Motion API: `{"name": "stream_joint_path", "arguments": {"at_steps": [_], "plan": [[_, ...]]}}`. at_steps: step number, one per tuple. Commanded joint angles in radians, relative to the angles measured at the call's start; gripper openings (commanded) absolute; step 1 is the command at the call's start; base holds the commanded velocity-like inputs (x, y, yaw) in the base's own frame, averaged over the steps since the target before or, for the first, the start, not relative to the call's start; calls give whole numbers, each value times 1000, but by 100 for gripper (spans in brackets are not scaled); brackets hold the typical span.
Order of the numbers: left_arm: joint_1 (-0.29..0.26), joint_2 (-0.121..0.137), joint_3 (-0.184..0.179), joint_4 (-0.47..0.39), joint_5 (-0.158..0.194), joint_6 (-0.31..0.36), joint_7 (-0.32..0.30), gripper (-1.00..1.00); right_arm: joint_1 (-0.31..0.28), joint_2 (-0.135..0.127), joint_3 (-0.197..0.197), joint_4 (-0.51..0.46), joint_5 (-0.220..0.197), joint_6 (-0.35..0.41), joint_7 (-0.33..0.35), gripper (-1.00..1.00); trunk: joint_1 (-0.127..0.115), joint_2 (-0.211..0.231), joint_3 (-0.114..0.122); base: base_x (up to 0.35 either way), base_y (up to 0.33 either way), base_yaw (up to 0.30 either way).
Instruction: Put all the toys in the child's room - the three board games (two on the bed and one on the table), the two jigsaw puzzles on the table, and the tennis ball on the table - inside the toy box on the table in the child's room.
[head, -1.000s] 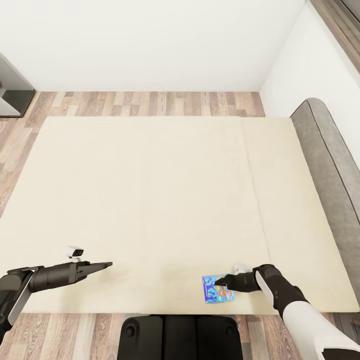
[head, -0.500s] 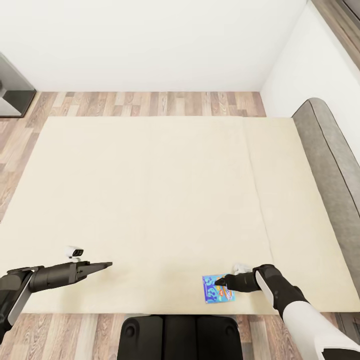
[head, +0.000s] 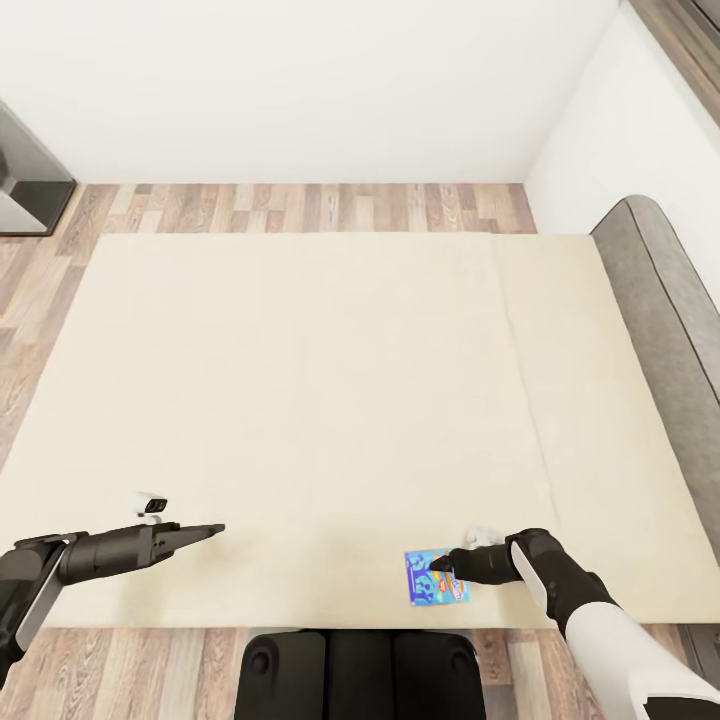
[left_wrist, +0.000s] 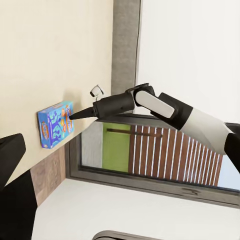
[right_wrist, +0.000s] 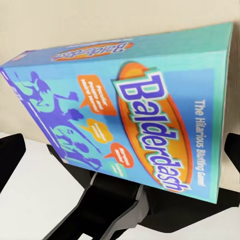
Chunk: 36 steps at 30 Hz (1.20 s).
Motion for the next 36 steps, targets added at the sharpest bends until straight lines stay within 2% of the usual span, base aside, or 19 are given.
{"name": "stream_joint_path", "arguments": {"at_steps": [1, 25, 36], "plan": [[0, 0, 0, 0, 0, 11, -4, 100, 0, 0, -1, -1, -5, 7, 0, 100, 1, -2, -1, 0, 112, 0], [0, 1, 0, 0, 0, 11, -4, 100, 0, 0, -1, -3, -5, 7, 0, 100, 1, -2, -1, 0, 105, 0], [0, 1, 0, 0, 0, 11, -4, 100, 0, 0, -1, -3, -5, 7, 0, 100, 1, -2, -1, 0, 16, 0]]}}
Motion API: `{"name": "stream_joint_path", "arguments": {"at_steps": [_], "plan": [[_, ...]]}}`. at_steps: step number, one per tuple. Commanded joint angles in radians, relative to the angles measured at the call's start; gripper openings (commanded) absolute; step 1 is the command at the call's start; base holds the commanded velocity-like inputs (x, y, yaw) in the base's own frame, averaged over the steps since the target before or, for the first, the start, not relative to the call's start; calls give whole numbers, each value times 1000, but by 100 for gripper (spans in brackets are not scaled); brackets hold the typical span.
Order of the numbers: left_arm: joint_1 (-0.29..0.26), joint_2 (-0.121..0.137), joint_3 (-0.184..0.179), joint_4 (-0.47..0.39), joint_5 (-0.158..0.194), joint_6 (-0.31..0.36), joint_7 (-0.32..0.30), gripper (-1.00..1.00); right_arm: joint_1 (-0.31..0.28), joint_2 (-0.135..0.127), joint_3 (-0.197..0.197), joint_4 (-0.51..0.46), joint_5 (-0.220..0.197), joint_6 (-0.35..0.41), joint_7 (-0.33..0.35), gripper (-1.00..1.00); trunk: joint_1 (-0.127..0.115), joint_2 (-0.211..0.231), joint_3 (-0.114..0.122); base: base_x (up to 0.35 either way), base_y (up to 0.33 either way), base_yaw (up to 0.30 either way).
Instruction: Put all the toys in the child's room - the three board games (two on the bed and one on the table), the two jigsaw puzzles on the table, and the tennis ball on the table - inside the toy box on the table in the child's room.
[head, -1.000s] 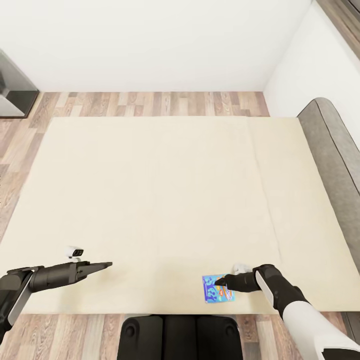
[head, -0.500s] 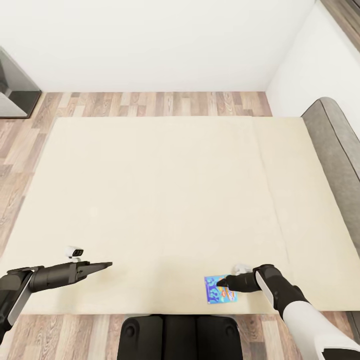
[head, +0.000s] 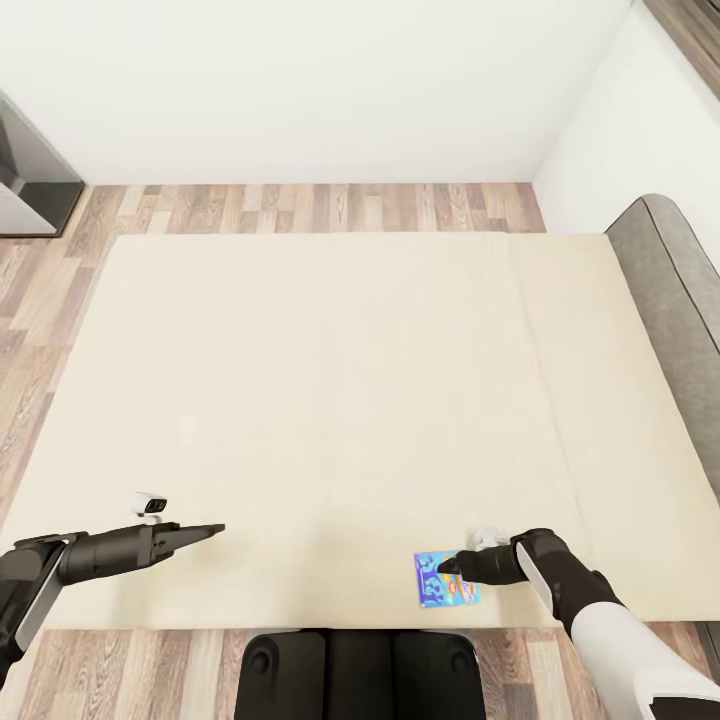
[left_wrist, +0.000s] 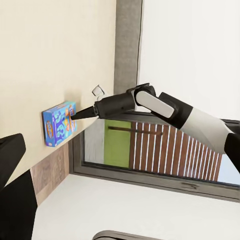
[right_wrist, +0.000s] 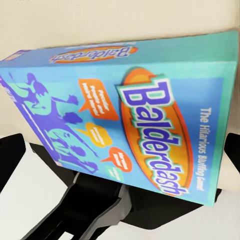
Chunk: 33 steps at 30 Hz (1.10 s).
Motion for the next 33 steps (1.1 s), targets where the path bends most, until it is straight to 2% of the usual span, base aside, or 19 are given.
{"name": "stream_joint_path", "arguments": {"at_steps": [1, 2, 5, 8, 14, 17, 33], "plan": [[-1, 0, -1, 0, 0, 10, -4, 100, 0, 17, -3, -2, -48, 18, 6, 100, 1, -1, -1, 0, 1, 0], [0, -5, 1, 0, 3, 10, -4, 100, 6, 6, -7, -7, -6, 0, 6, 100, 1, -1, -1, 0, 0, 0], [1, -6, 1, 0, 3, 10, -4, 100, 6, 13, -15, -9, -22, -10, 0, 100, 1, -1, -1, 0, 0, 0], [1, -6, 1, 0, 4, 10, -4, 100, 6, 17, -9, -3, -14, -11, -6, 100, 1, -1, -1, 0, 0, 0], [1, 0, 0, 0, 3, 10, -4, 100, 6, 38, -39, 8, -27, -16, -15, 100, 1, -1, -1, 0, 0, 0], [1, 0, 0, 0, 3, 10, -4, 100, 6, 39, -52, 9, -28, -16, -17, 100, 1, -1, -1, 0, 0, 0], [1, 2, -1, 0, 3, 10, -4, 100, 6, 42, -55, 11, -30, -14, -17, 100, 1, -1, -1, 0, 0, 0]]}}
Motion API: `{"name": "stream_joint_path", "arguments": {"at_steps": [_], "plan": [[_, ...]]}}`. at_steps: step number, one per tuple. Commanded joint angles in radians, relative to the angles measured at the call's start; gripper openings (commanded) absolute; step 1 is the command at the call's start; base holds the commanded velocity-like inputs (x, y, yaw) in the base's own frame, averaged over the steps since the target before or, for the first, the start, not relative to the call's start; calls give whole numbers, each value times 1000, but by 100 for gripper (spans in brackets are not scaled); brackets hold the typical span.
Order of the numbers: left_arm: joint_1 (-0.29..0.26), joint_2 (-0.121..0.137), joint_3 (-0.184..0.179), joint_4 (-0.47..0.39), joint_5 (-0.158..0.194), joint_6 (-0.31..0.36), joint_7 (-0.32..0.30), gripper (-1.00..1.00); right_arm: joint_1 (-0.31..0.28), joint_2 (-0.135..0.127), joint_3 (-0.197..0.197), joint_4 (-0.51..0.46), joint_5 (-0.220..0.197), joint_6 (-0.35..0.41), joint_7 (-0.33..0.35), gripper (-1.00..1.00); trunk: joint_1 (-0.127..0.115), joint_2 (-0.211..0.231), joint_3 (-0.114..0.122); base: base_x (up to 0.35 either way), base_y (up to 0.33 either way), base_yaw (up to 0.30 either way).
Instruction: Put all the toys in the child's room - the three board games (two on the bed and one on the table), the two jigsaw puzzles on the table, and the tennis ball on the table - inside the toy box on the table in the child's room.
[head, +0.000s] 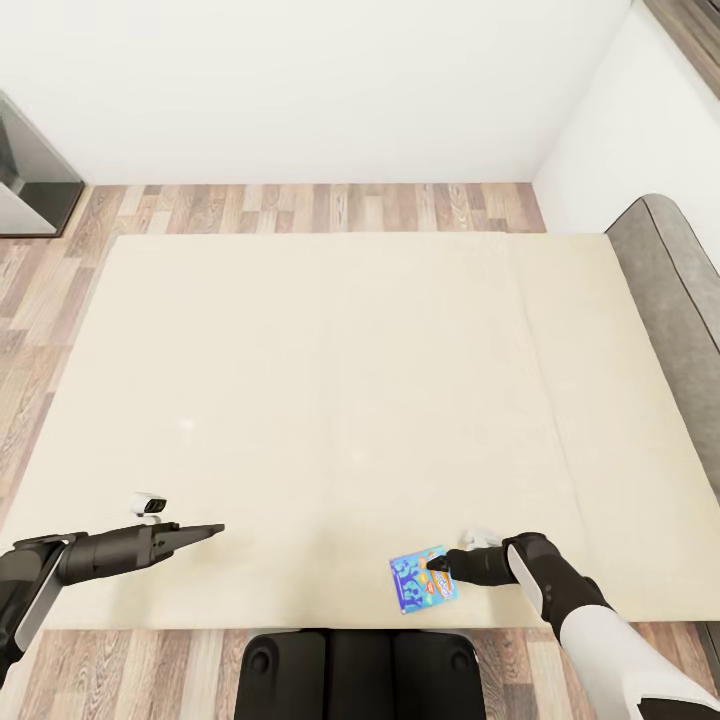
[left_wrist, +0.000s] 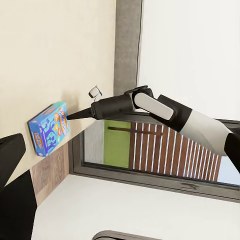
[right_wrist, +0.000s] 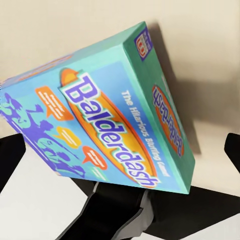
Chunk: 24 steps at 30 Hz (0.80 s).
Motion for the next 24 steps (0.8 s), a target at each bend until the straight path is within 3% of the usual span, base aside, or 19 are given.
{"name": "stream_joint_path", "arguments": {"at_steps": [1, 24], "plan": [[0, 0, 0, 0, 0, 11, -4, 100, 0, 0, -4, -1, -3, 8, 1, 100, 1, -2, -1, 0, 0, 0], [0, -1, 0, 0, 0, 11, -4, 100, 0, 6, 2, 1, -2, 9, 3, 100, 1, -2, -1, 0, 0, 0]]}}
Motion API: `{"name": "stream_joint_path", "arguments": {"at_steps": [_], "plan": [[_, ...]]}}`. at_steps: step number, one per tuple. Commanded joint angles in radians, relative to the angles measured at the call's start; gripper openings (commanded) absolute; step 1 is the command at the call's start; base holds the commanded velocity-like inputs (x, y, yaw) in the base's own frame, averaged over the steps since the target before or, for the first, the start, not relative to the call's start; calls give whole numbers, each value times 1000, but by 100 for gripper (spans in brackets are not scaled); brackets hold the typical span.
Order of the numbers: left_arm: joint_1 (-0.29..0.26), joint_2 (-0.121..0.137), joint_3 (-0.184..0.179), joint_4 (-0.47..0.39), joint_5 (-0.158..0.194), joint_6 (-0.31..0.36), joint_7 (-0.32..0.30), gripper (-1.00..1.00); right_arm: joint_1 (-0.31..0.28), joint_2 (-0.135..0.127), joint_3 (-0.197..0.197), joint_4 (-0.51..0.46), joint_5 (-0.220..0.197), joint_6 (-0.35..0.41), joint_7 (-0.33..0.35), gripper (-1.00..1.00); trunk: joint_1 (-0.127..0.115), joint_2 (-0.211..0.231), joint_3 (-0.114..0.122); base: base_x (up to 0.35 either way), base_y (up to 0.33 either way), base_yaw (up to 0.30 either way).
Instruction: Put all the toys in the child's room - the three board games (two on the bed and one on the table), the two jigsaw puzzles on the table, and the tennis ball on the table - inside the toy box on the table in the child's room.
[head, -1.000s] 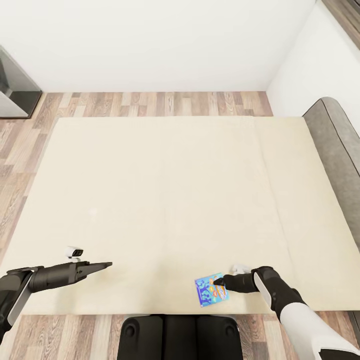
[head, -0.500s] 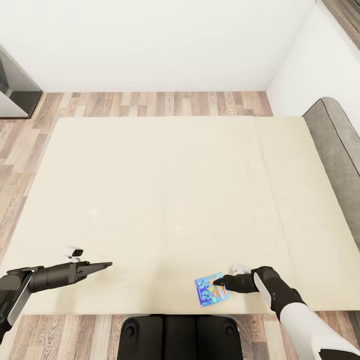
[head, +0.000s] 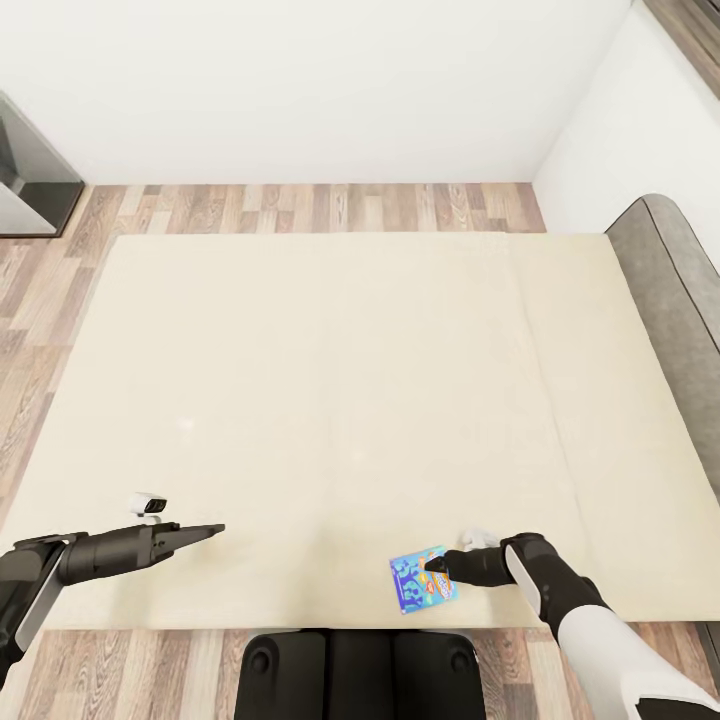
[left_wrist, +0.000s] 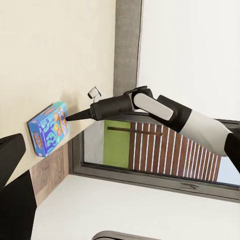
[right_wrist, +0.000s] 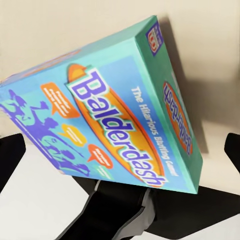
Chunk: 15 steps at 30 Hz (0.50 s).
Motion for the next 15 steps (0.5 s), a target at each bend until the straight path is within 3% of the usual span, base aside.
{"name": "stream_joint_path", "arguments": {"at_steps": [1, 8, 15], "plan": [[0, 0, 0, 0, 0, 11, -4, 100, 0, 1, -4, -1, -3, 8, 2, 100, 1, -2, -1, 0, 0, 0], [0, 1, 0, 0, 0, 11, -4, 100, 0, 4, -3, -1, -4, 8, 6, 100, 1, -2, -1, 0, 0, 0], [0, 0, 0, 0, 0, 11, -4, 100, 0, 24, -3, -1, -4, 9, 8, 100, 1, -2, -1, 0, 0, 0]]}}
